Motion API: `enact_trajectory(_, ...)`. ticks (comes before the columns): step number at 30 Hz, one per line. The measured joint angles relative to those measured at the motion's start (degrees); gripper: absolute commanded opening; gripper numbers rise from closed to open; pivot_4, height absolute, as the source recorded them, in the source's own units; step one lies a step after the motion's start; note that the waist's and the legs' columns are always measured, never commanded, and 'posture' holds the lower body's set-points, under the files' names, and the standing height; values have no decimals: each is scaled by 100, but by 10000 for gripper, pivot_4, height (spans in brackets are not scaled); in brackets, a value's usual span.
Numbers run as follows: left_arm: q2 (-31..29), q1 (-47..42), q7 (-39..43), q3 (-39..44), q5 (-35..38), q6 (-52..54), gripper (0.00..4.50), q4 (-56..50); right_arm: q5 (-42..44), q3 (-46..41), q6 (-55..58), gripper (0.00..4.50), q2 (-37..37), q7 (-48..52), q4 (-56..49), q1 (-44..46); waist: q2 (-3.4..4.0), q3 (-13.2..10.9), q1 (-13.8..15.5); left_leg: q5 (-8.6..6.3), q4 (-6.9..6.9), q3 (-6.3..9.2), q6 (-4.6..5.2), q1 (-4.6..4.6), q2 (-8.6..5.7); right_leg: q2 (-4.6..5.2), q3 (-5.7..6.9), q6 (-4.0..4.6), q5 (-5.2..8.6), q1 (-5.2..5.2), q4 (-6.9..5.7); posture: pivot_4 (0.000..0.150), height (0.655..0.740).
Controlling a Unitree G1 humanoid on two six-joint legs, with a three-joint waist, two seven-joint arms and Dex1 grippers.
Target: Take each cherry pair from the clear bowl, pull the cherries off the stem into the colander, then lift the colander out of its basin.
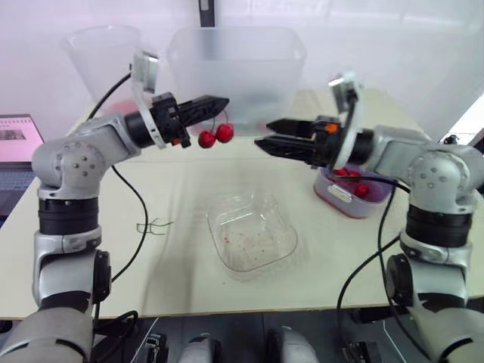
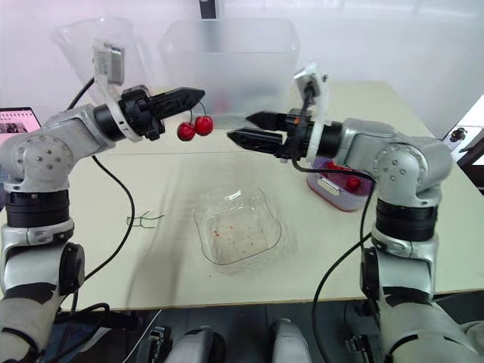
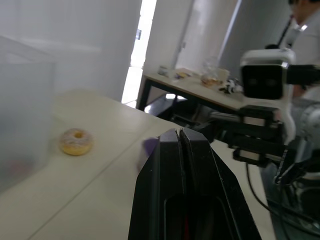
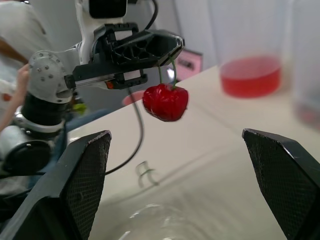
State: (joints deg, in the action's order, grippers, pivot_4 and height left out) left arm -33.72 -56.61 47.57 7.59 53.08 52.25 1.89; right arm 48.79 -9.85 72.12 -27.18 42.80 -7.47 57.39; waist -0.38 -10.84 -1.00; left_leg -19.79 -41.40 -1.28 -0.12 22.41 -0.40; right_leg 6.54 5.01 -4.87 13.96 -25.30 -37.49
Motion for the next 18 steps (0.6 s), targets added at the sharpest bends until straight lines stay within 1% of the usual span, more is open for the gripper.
enact_trajectory(4,54,36,52,-3,6,80,0,-190,148,263,257,44885,585,-505,-100,62,0,0,18,0,4,0,0,4,-1,2,1,0,0,-1,-7,1500,6863)
enact_trajectory(9,276,108,-80,0,-37,68,0,-298,247,81,375,44885,873,-1120,-124,51,-1,1,63,0,-11,5,0,9,-18,20,4,0,0,5,-5,1500,6863)
enact_trajectory(12,351,132,-172,0,-71,62,0,-324,306,-23,380,36298,1015,-1432,-153,-30,-1,1,31,0,-9,4,0,7,-15,17,4,0,0,2,-6,1500,6863)
enact_trajectory(14,352,156,-174,0,-90,62,0,-325,355,-76,381,27567,1101,-1620,-153,-77,-1,0,18,0,-5,2,0,7,-12,14,4,0,0,-3,-7,1500,6863)
enact_trajectory(18,301,212,-149,2,-137,62,0,-325,474,-191,396,27567,1098,-1827,-243,-109,0,0,14,0,0,1,0,7,-10,12,4,0,0,-5,-16,1500,6863)
